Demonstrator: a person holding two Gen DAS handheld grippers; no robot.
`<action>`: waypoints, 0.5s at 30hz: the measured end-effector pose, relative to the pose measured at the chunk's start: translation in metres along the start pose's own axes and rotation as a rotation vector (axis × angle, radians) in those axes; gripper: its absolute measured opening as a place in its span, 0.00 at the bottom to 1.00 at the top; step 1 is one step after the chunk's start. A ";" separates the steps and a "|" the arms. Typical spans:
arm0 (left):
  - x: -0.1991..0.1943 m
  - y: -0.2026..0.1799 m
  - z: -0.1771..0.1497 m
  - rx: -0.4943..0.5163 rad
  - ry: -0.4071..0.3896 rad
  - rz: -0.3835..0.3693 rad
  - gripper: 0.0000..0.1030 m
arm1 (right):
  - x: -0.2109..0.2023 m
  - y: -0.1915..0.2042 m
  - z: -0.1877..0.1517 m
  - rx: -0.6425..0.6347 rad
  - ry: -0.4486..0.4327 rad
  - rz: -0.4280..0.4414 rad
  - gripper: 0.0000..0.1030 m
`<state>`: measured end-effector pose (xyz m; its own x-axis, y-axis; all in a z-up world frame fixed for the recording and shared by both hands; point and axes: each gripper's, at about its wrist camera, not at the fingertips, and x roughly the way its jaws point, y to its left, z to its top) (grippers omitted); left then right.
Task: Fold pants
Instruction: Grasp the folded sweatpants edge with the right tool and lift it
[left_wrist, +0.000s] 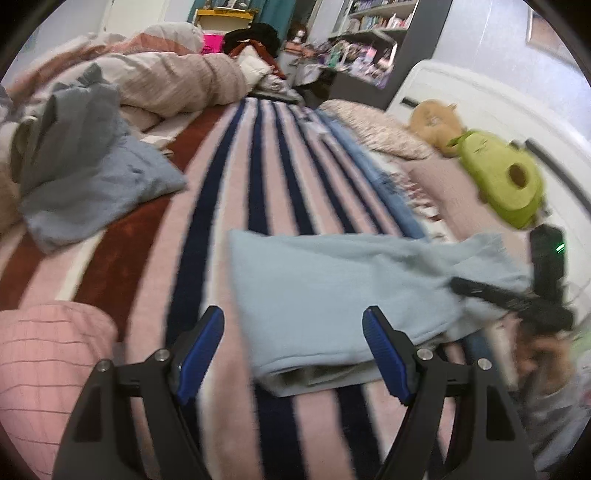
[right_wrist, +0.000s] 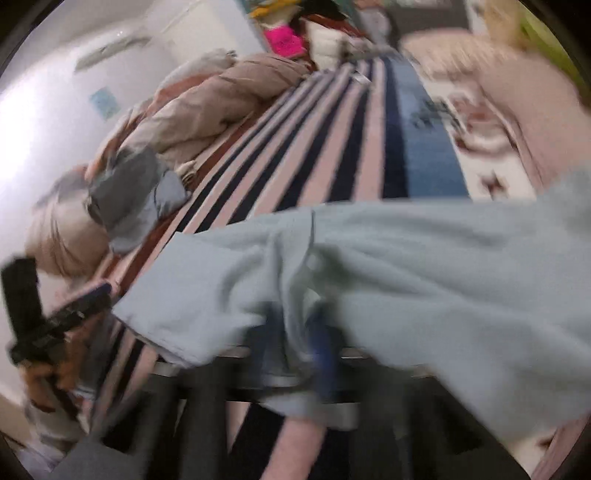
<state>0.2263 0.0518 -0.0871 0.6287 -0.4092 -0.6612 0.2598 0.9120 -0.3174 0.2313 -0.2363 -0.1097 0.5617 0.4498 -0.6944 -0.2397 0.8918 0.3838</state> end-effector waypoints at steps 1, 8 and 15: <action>-0.001 0.000 0.002 -0.011 -0.004 -0.049 0.72 | 0.000 0.011 0.001 -0.035 -0.030 0.002 0.06; 0.020 -0.008 0.005 -0.112 0.054 -0.264 0.72 | 0.020 0.095 -0.021 -0.318 -0.059 0.200 0.03; 0.055 -0.034 0.013 -0.080 0.126 -0.234 0.72 | 0.010 0.072 -0.025 -0.305 -0.079 0.073 0.18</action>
<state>0.2613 -0.0017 -0.1039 0.4611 -0.6133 -0.6413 0.3253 0.7892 -0.5209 0.1997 -0.1662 -0.1047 0.5914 0.5185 -0.6175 -0.5014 0.8363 0.2220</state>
